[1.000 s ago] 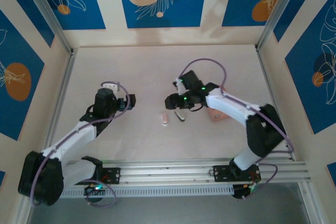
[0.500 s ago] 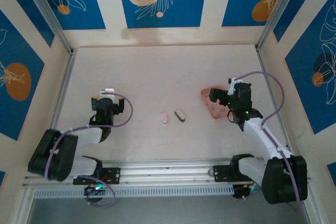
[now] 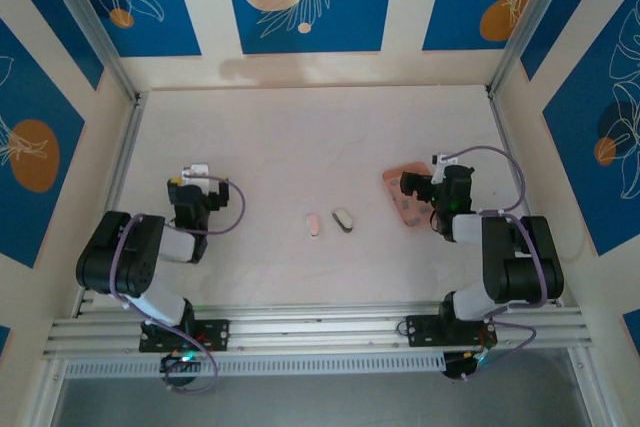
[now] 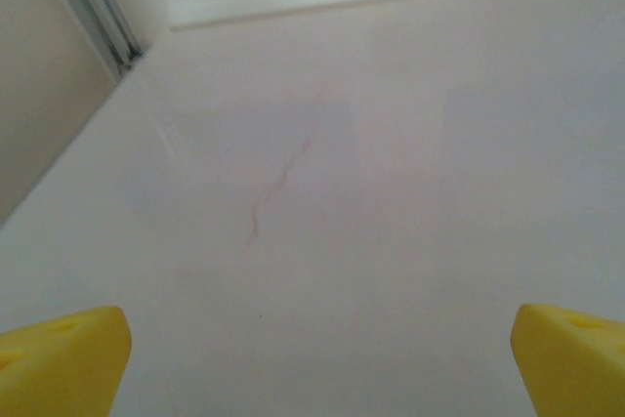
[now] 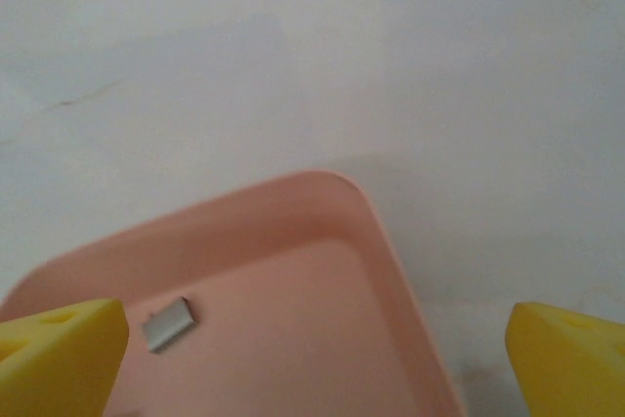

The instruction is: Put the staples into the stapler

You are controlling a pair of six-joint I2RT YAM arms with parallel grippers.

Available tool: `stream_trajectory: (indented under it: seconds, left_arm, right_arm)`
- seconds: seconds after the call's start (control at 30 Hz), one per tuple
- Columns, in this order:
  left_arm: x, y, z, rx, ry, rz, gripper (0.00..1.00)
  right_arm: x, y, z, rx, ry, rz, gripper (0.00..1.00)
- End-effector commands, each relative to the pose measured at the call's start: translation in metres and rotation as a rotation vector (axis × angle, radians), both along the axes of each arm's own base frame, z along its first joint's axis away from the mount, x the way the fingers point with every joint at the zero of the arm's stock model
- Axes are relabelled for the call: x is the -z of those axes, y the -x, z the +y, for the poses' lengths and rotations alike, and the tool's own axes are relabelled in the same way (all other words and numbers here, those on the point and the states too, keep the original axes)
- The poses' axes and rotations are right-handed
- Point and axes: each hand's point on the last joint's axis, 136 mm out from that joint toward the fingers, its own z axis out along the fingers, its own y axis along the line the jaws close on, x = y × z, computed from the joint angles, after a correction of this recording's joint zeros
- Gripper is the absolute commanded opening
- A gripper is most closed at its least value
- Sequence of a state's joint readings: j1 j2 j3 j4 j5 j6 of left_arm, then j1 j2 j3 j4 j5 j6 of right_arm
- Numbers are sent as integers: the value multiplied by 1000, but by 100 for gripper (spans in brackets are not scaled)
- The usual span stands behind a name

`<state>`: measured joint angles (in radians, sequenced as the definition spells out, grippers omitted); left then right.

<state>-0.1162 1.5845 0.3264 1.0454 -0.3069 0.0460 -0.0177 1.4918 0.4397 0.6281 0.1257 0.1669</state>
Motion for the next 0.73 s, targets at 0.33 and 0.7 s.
stream_trajectory:
  seconds: [0.33, 0.7]
  left_arm:
    - [-1, -5, -6, 41, 37, 18, 100]
    - [-2, -5, -6, 41, 40, 17, 100]
  right_arm:
    - [-19, -10, 17, -116, 20, -123, 99]
    - [-19, -9, 16, -117, 13, -124, 59]
